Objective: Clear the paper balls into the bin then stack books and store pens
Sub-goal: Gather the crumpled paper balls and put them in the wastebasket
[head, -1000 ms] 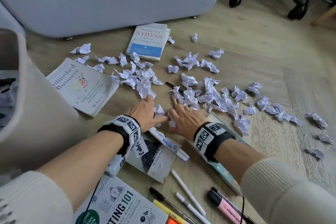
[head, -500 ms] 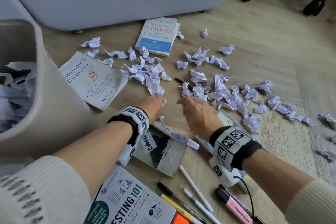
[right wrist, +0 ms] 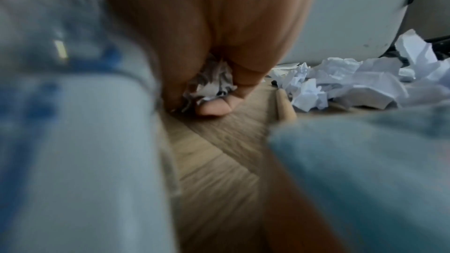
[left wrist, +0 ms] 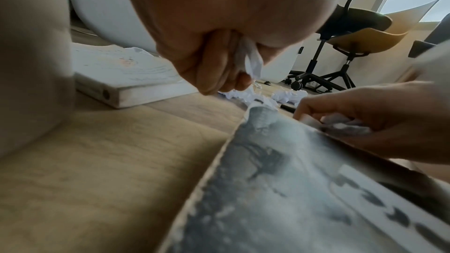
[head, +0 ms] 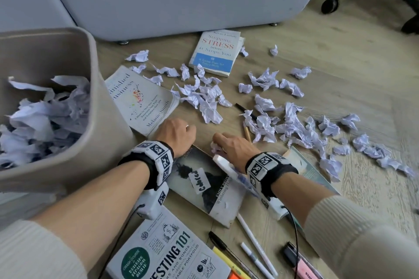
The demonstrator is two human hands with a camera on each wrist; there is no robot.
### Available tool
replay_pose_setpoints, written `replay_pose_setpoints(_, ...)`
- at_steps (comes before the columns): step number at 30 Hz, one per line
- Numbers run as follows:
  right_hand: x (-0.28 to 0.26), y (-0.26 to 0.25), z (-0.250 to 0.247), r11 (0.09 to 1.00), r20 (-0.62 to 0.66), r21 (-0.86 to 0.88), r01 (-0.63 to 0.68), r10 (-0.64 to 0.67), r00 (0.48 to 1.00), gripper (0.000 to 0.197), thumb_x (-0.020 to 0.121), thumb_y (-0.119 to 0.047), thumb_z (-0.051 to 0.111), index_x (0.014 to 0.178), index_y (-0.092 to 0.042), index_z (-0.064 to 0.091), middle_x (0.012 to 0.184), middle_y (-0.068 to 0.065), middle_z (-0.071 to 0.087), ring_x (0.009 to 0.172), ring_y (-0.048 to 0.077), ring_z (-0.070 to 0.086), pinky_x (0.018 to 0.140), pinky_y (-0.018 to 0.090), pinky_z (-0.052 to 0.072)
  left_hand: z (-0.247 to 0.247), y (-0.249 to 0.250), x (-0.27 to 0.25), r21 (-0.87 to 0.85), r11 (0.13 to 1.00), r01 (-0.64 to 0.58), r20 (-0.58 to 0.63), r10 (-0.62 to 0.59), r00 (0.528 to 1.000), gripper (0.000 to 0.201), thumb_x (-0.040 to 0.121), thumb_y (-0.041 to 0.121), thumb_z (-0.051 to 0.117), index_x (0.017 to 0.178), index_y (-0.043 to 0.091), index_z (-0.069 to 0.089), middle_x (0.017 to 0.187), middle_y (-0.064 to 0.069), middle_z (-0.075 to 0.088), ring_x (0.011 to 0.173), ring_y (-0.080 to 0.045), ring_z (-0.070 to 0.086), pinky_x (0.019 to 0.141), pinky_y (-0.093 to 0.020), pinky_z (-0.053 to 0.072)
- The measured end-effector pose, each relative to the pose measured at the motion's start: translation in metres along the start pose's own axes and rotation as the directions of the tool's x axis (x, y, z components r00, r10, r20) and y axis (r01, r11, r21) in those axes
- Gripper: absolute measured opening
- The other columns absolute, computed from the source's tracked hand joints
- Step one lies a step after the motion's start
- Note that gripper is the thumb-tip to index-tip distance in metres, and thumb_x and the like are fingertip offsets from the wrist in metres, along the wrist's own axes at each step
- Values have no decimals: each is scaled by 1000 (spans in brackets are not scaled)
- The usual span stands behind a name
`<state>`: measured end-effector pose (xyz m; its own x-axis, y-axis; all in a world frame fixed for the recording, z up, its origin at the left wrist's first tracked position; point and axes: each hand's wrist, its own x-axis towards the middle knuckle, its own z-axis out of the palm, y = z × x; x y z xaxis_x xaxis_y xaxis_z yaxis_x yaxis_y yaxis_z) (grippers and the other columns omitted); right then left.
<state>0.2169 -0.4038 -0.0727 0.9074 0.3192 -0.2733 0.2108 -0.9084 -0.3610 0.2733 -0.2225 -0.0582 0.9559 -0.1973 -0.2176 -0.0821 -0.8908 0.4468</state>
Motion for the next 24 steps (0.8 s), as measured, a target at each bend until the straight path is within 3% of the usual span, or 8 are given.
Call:
replay_pose_setpoints(4, 5, 3, 0, 999, 43, -41, -4, 6, 999, 14, 98, -20, 44, 104, -8, 47, 93, 2, 47, 75, 20, 47, 67, 26, 33, 6, -9, 10, 69, 998, 0, -12, 0, 1000, 61, 96, 52, 39, 53, 10, 44, 56, -7, 47, 62, -29, 54, 56, -31, 37)
replay_pose_setpoints(7, 12, 14, -12, 998, 9, 14, -61, 61, 998, 8, 94, -13, 42, 89, -12, 36, 85, 1, 46, 70, 20, 44, 65, 30, 35, 8, -13, 25, 170, 985, 21, -98, -4, 995, 43, 102, 28, 36, 78, 1, 58, 75, -15, 57, 76, -34, 60, 59, -34, 38)
replay_pose_setpoints(9, 16, 24, -24, 988, -36, 42, -148, 149, 988, 4, 92, -10, 43, 90, -9, 40, 86, 5, 55, 73, 23, 50, 65, 34, 43, 3, -12, 33, 257, 964, 75, -72, -59, 996, 28, 101, 13, 34, 103, 0, 59, 95, -19, 64, 88, -35, 63, 62, -35, 40)
replay_pose_setpoints(11, 17, 31, -42, 977, -97, 35, -212, 214, 972, 4, 91, -7, 43, 94, -5, 46, 87, 9, 60, 76, 29, 56, 66, 37, 47, -9, -5, 39, 328, 940, 96, -24, -93, 995, 29, 100, 9, 34, 111, 3, 60, 101, -17, 66, 93, -34, 64, 65, -34, 40)
replay_pose_setpoints(16, 2, 53, -72, 942, -192, -25, -335, 324, 926, 15, 90, -16, 45, 83, -10, 57, 77, 4, 53, 68, 29, 56, 59, 33, 46, -35, 42, 62, 189, 979, 78, -204, -39, 978, 38, 99, 42, 42, 103, 8, 57, 91, -13, 66, 87, -32, 64, 62, -34, 37)
replay_pose_setpoints(20, -6, 78, -75, 841, -381, -65, -537, 477, 792, 49, 81, -53, 61, 99, -8, 55, 98, 12, 49, 86, 31, 53, 69, 36, 48, -18, 62, 86, 186, 982, 23, -327, 40, 944, 59, 88, 62, 46, 112, 8, 47, 104, -14, 63, 101, -32, 53, 77, -42, 39)
replay_pose_setpoints(22, -10, 84, -72, 758, -439, -80, -647, 556, 706, 76, 71, -73, 58, 107, -7, 50, 105, 14, 44, 95, 32, 47, 81, 40, 47, -1, 57, 88, 230, 973, 11, -292, 58, 955, 79, 74, 78, 46, 111, 8, 48, 111, -12, 56, 110, -31, 46, 90, -50, 37)
replay_pose_setpoints(24, -11, 94, -59, 678, -394, -33, -735, 667, 633, 92, 64, -86, 50, 119, -12, 42, 115, 14, 40, 108, 34, 42, 90, 43, 44, 20, 43, 89, 282, 959, 9, -180, 43, 983, 108, 61, 91, 39, 130, 7, 40, 131, -14, 42, 124, -32, 37, 99, -57, 32)
